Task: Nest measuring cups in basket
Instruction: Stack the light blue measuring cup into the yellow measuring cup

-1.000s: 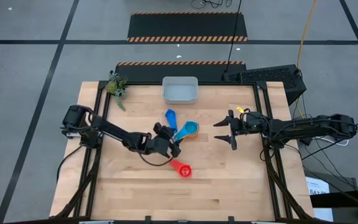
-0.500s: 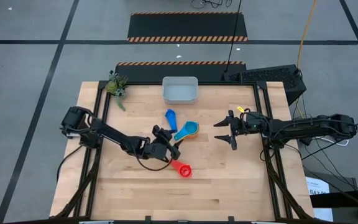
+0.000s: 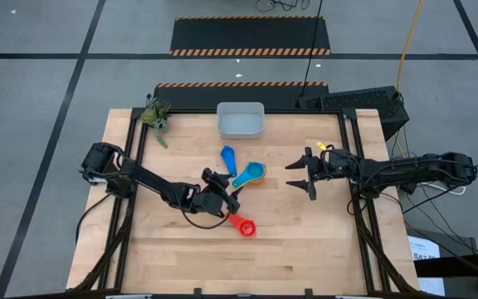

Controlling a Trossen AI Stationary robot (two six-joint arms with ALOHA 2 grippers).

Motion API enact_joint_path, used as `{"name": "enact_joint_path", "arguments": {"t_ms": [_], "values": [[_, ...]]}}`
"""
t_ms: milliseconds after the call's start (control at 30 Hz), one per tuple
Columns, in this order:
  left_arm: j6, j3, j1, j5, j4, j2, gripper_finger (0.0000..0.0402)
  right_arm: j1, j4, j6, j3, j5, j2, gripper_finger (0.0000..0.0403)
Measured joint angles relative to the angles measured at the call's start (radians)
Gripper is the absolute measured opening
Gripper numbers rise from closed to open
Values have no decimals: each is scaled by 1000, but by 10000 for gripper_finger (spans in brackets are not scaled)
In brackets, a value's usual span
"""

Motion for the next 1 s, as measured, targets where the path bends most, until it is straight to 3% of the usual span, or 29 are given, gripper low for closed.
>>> {"name": "enact_joint_path", "arguments": {"t_ms": [267,467,600,800,1000], "values": [[-42,3,-7,-4,6,8,294,22,0,18,0,-3,0,263],[-3,120,-18,7,-7,132,294,48,1,15,0,-3,0,263],[38,261,-11,-2,-137,236,294,49,8,13,0,-3,0,263],[-33,452,23,-68,-533,264,294,58,-5,11,0,-3,0,263],[-58,509,45,-46,-649,251,294,67,-26,3,0,-3,0,263]]}}
